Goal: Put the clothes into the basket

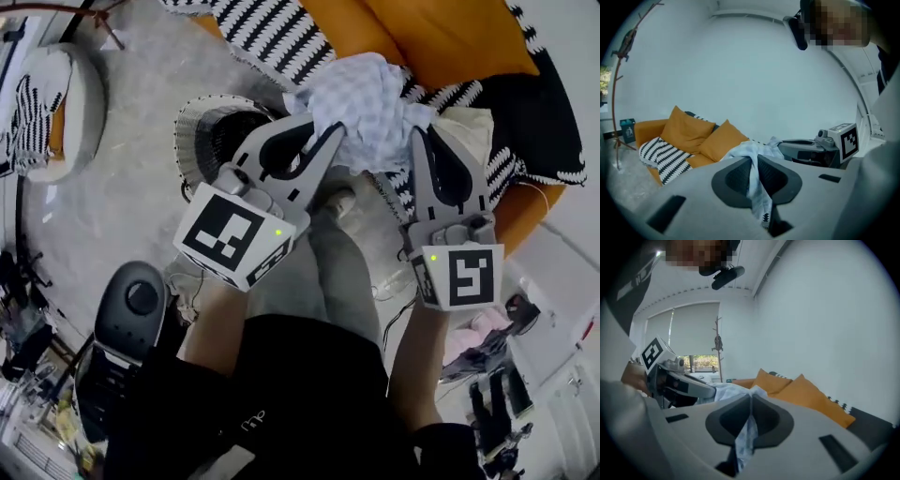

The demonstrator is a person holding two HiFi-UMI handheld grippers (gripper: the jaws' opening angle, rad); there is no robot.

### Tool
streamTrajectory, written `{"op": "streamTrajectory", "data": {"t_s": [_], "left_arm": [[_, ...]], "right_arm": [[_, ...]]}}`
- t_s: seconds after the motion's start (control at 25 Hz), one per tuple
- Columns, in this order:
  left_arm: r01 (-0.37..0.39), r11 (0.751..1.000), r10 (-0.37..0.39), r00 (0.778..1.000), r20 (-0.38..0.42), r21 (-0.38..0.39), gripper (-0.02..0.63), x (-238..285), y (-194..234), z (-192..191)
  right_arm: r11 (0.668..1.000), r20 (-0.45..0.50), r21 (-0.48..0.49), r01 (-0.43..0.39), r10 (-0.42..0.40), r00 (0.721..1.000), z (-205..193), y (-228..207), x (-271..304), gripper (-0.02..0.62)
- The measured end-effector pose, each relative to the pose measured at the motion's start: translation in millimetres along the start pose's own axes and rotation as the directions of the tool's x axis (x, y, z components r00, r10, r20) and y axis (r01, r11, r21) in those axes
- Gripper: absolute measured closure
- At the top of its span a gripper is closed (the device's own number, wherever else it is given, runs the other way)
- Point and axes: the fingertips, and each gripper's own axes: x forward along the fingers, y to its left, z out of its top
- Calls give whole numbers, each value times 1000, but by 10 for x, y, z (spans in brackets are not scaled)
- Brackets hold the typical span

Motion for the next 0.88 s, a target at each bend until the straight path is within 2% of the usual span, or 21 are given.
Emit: {"op": "streamTrajectory", "data": {"t_s": [0.12,0.2,0.32,0.44,0.56,0.72,0.88], "left_arm": [[-75,997,76,995,65,-29,572,-487,288,203],[-145,989,147,984,95,-35,572,-838,493,285],[-270,962,274,955,117,-46,572,-1320,772,285],[-367,927,374,920,121,-74,572,-1843,1021,135],[-470,876,479,874,83,-114,572,-2339,1231,-229],[-591,783,602,799,-7,-193,572,-2605,1411,-932],[-639,717,647,759,-77,-277,572,-2691,1751,-1812]], "right_arm": [[992,77,31,-120,117,990,388,407,186,572],[976,112,47,-212,206,972,559,743,358,572],[936,128,53,-349,340,932,664,1251,635,572],[891,118,55,-450,442,889,638,1834,845,572],[842,58,36,-538,535,843,413,2447,1009,572],[758,-44,37,-651,652,757,-146,2969,1203,572],[729,-126,65,-681,683,719,-945,3371,1453,572]]}}
